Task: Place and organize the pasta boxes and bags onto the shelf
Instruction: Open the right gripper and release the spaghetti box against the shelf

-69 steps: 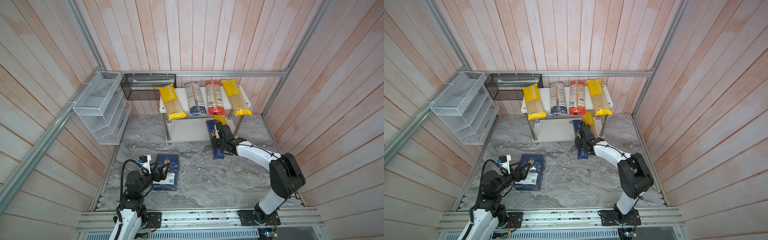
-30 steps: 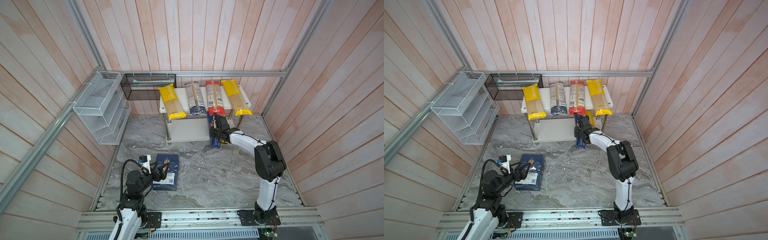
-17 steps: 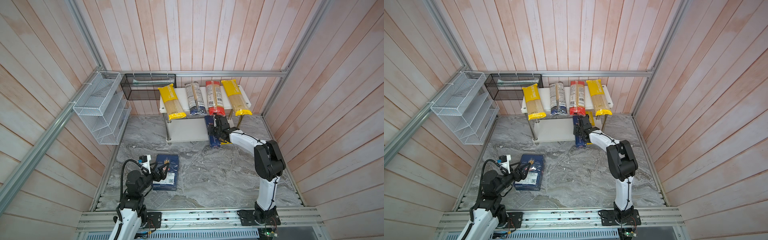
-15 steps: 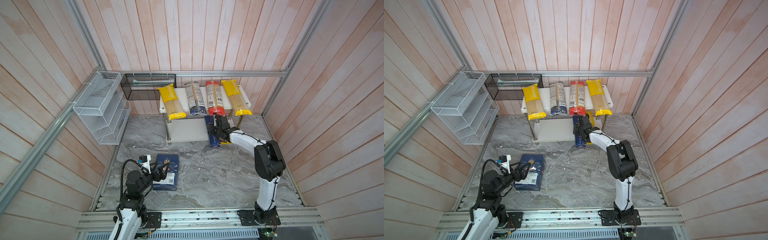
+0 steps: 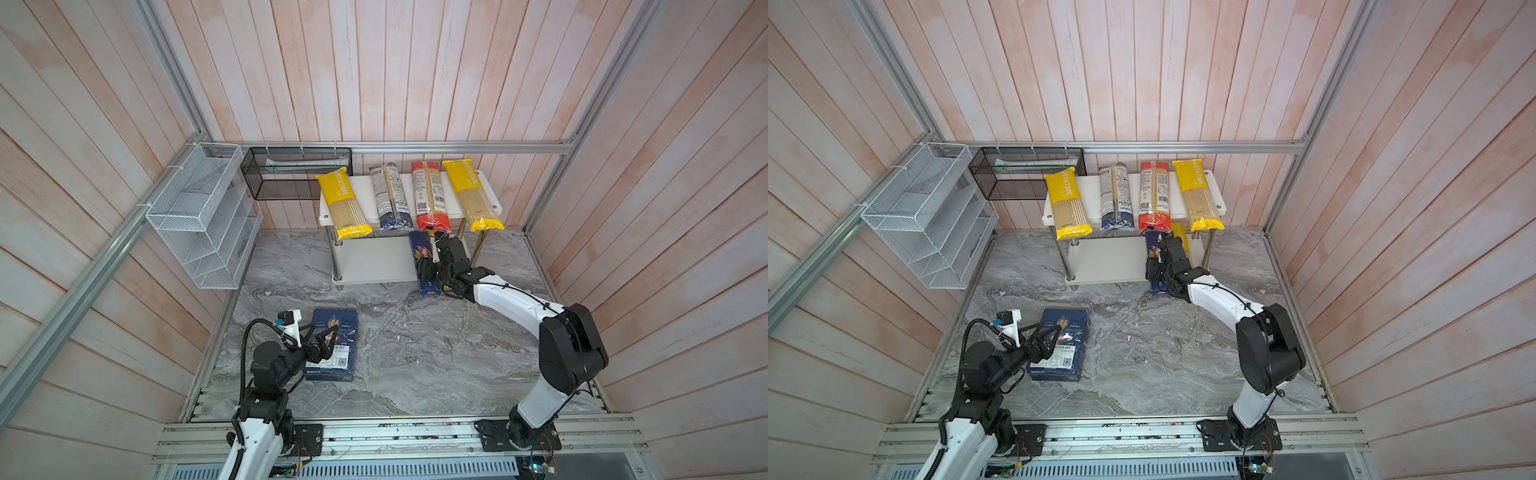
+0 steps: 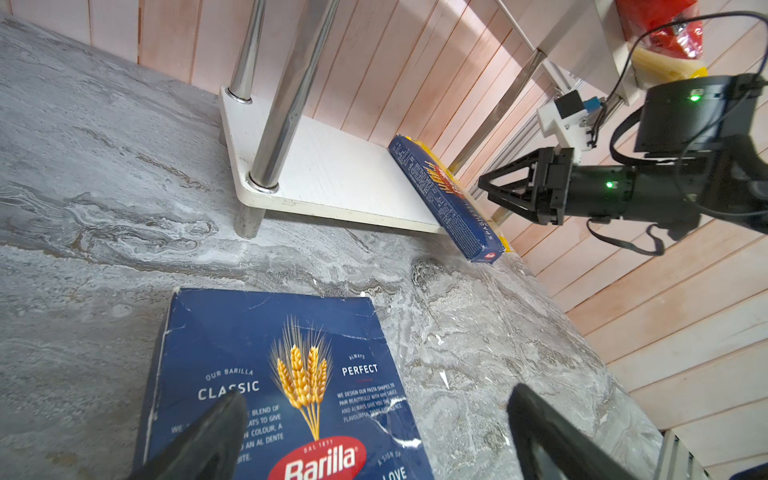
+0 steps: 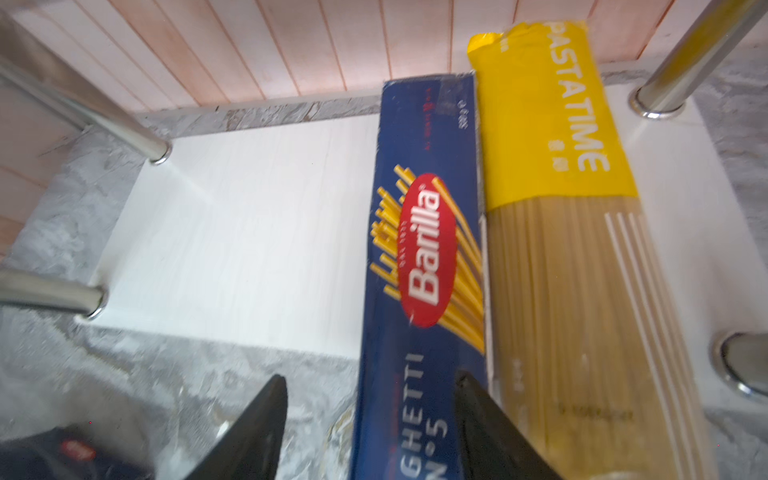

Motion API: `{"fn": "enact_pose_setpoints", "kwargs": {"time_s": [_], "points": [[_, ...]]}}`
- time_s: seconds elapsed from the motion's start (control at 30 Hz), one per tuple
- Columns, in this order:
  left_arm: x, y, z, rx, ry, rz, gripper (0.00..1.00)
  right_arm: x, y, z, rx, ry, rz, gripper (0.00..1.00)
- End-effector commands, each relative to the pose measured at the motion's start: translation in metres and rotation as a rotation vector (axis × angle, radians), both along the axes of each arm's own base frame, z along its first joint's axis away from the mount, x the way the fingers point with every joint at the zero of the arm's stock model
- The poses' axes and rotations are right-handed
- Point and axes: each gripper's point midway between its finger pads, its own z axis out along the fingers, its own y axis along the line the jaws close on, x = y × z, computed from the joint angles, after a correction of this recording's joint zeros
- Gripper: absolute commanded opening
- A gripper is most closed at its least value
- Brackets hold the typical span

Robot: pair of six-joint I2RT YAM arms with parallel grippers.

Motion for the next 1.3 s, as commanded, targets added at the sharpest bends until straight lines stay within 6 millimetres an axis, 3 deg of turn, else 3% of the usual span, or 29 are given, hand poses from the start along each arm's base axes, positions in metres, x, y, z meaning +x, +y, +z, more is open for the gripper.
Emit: {"fn": "enact_pose_setpoints", "kwargs": {"time_s": [0.0,0.2,0.37,0.93,1.13,1.27], "points": [[-0.002,-0.001,0.000,0.004,-0.017,-0.008,1.00,-0.030,0.005,-0.003,0.007,0.046,0.011,0.63],[-0.003,-0.003,0.001,0.004,-0.021,-0.015,1.00,-0.066,0.008,-0.018,0.054,0.087,0.011,0.63],[-0.003,-0.003,0.001,0.005,-0.022,-0.020,1.00,-0.077,-0.003,-0.033,0.063,0.106,-0.024,0.63],[-0.003,-0.002,0.000,0.004,-0.017,-0.015,1.00,-0.056,0.002,-0.045,0.118,0.119,0.040,0.63],[-0.002,-0.002,0.000,0.005,-0.019,-0.011,1.00,-0.051,-0.004,-0.058,0.104,0.141,0.028,0.63],[-0.002,-0.002,0.000,0.005,-0.016,-0.012,1.00,-0.042,-0.007,-0.055,0.114,0.124,0.021,0.63]]}}
